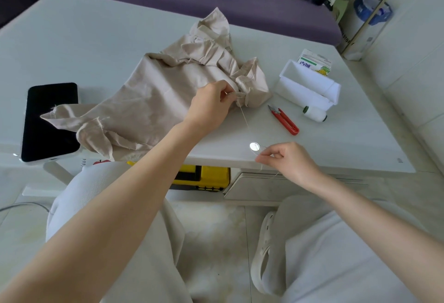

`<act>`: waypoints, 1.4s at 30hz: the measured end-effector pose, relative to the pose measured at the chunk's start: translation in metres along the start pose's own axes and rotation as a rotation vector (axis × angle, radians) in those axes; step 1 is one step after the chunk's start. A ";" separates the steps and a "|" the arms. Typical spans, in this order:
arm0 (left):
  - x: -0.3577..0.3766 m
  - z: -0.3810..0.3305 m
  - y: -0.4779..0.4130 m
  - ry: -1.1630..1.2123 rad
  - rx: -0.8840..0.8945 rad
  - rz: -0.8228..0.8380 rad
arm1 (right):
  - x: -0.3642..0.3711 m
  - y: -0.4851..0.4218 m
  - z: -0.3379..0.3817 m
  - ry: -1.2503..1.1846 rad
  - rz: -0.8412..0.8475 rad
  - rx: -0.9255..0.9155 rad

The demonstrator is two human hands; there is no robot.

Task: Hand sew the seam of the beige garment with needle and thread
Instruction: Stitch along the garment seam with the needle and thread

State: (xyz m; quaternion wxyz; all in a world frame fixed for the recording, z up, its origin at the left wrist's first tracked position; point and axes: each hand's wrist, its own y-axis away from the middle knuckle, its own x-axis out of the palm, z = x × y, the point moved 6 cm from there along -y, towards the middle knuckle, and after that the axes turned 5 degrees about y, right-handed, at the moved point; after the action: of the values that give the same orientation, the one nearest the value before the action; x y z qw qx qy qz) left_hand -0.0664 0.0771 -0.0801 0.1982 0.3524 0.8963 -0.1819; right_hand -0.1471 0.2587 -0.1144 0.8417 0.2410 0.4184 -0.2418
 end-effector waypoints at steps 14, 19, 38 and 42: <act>0.001 0.001 0.006 0.032 -0.012 0.004 | 0.010 0.019 0.001 0.148 0.012 -0.084; -0.002 0.003 0.007 0.005 0.012 0.009 | -0.012 0.013 0.018 0.041 -0.106 -0.070; 0.007 0.006 0.006 -0.006 0.050 0.056 | -0.023 -0.071 0.071 -0.101 -0.296 -0.365; 0.009 0.008 0.005 -0.096 0.049 0.106 | -0.025 -0.073 0.064 -0.159 -0.275 -0.333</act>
State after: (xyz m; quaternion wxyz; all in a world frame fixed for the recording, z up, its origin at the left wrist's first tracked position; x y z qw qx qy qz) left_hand -0.0669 0.0815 -0.0922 0.2414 0.3949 0.8613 -0.2095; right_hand -0.1673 0.1693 -0.0748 0.8595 0.0195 0.4136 -0.2998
